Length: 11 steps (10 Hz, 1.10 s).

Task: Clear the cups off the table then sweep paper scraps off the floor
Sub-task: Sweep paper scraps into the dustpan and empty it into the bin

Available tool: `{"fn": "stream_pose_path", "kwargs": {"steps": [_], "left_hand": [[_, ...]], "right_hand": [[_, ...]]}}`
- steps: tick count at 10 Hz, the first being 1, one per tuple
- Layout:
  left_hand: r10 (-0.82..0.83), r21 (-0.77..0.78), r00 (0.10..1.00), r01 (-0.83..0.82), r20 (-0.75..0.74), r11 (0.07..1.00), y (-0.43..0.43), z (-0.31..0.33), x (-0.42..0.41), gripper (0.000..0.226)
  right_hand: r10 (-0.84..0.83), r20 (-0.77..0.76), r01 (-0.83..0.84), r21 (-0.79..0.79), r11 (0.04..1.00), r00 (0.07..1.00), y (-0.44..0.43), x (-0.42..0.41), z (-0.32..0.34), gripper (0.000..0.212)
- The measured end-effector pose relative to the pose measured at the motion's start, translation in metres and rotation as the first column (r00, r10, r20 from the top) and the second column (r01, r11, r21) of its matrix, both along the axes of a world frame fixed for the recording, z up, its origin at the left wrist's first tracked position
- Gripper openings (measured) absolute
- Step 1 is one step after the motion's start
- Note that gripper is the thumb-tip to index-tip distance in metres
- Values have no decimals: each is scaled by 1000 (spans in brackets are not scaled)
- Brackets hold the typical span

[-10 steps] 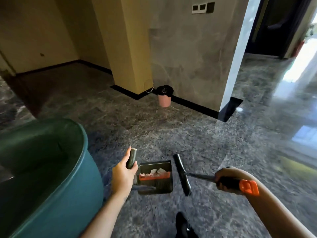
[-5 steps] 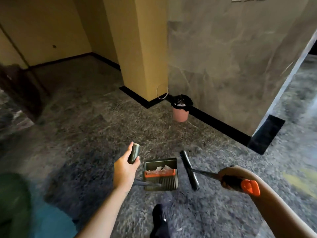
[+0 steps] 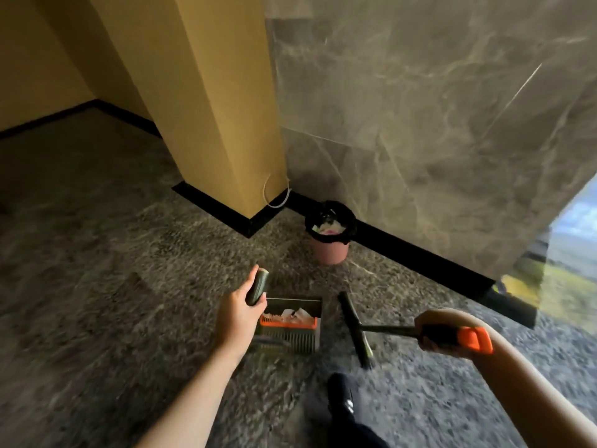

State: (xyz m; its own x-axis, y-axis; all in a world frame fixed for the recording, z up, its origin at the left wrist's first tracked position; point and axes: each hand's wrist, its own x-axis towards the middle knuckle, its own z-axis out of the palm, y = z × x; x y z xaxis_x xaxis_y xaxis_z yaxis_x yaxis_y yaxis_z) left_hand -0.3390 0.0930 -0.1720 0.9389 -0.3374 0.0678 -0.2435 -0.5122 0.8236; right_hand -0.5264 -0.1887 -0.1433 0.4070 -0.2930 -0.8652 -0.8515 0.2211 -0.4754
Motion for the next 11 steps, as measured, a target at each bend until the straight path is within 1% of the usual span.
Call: {"fn": "stream_pose_path", "kwargs": {"steps": [1,2,3,4,5,6,7,8,9,10,11], "left_hand": [[-25,12,999,25,-20,1000,-26,-14,64,60],[-67,44,995,70,-74,997,-74,-39,173,59],[-122,121,991,128,-53,984,-102,-43,232,59],[-204,182,978,209,-42,961,-128,-41,296,60],[-253,212,965,262,-66,942,-141,-41,338,61],[-349,255,932,363,-99,896,-158,-47,404,63],[-399,266,907,421,-134,867,-166,-52,443,62],[-490,263,854,520,-173,813,-165,-60,493,61],[-558,245,807,591,-195,769,-162,-64,524,61],[-645,210,732,681,-221,701,-155,-69,561,59],[-687,190,687,726,-236,661,-152,-71,578,61]], "right_hand": [[-58,8,58,-2,998,998,-30,51,-15,22],[-155,20,153,56,987,988,-72,140,-40,22],[-209,-6,208,82,975,978,-95,187,-55,24],[-156,-137,161,31,986,978,-116,251,-52,26],[-246,-143,251,23,968,959,-124,276,-56,25],[-329,-151,331,-11,943,932,-121,324,-55,25],[-375,-165,378,-9,926,912,-108,346,-61,25],[-532,-173,541,9,841,829,-79,378,-65,23],[-644,-175,661,53,749,744,-57,398,-64,24],[-735,-172,754,98,650,656,-27,418,-61,22],[-772,-157,787,137,601,616,-3,430,-58,22]]}}
